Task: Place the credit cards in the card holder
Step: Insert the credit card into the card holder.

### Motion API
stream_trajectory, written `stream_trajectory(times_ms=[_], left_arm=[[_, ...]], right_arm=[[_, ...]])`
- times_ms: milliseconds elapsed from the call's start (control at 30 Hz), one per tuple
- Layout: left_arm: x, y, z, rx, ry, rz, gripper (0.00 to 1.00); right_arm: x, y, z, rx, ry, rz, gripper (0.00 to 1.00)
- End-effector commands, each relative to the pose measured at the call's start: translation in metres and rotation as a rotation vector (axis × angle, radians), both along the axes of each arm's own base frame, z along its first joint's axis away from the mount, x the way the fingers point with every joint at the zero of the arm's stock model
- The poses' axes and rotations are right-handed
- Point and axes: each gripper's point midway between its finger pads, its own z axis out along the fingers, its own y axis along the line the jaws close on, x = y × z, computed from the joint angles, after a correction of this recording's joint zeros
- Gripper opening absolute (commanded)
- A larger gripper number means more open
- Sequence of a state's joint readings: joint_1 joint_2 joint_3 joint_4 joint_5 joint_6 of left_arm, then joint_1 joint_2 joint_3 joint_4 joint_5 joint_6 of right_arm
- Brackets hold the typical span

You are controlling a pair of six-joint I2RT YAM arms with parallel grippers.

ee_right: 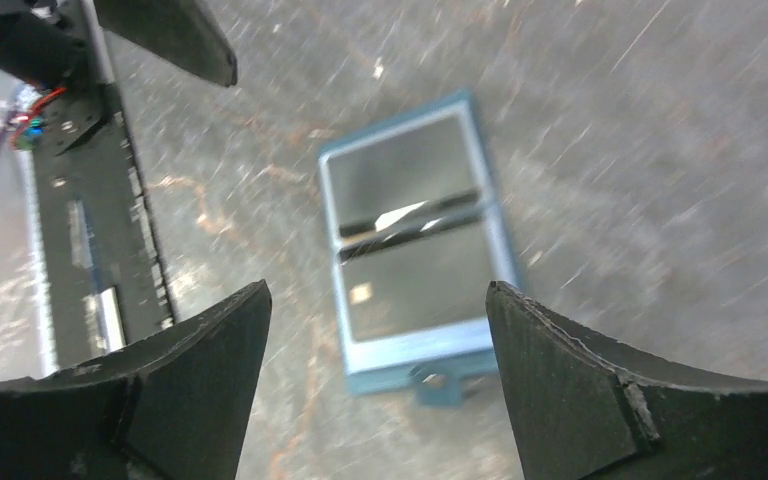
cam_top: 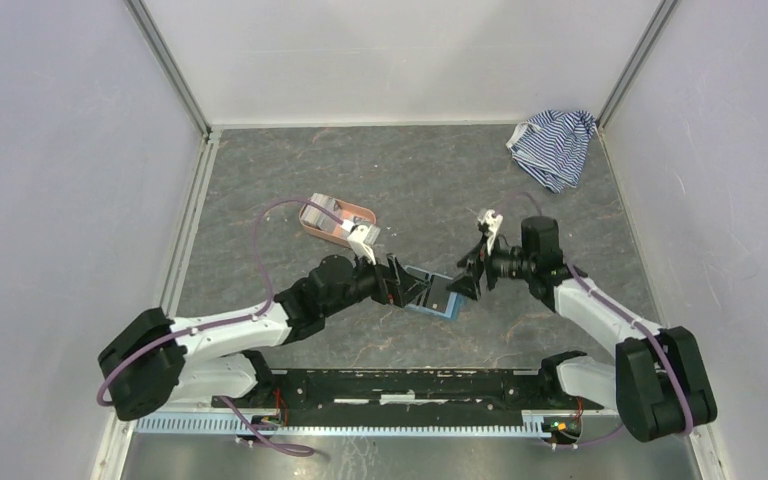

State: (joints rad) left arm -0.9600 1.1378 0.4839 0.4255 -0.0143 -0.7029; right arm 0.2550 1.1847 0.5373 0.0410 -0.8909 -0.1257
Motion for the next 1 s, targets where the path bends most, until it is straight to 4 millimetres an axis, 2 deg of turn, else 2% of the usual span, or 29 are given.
stream_trajectory(times_ms=[0,133,233,267,367,467,533,600,767,967], left_arm=[[-0.010,-0.032,0.030,-0.197,0.037,-0.112,0.96],[-0.006,-0.044,0.011,-0.170,0.093,-0.121,0.93],[-0.002,-0.048,-0.004,-0.143,0.122,-0.112,0.91],[0.000,-0.049,-0.015,-0.104,0.128,-0.112,0.90],[0.004,-0.048,-0.039,0.002,0.144,-0.101,0.89],[0.008,-0.042,-0.041,0.034,0.132,-0.075,0.88],[0.010,-0.037,-0.037,0.040,0.114,-0.059,0.88],[0.010,-0.036,-0.032,0.037,0.100,-0.059,0.88],[0.005,-0.045,-0.045,0.036,0.139,-0.107,0.86],[0.002,-0.053,-0.043,-0.013,0.164,-0.130,0.83]], right_arm=[[-0.021,0.007,0.001,0.144,0.115,-0.030,0.83],[-0.021,0.001,-0.027,0.081,0.193,-0.058,0.73],[-0.022,-0.004,-0.042,0.054,0.191,-0.082,0.71],[-0.021,-0.006,-0.048,0.035,0.192,-0.092,0.68],[-0.013,-0.012,-0.055,-0.011,0.229,-0.109,0.52],[-0.001,-0.022,-0.063,-0.094,0.194,-0.130,0.39],[0.005,-0.030,-0.066,-0.154,0.150,-0.142,0.38],[0.007,-0.031,-0.061,-0.161,0.114,-0.131,0.41],[0.013,-0.044,-0.060,-0.244,0.051,-0.169,0.51],[0.006,-0.045,-0.075,-0.285,0.112,-0.123,0.52]])
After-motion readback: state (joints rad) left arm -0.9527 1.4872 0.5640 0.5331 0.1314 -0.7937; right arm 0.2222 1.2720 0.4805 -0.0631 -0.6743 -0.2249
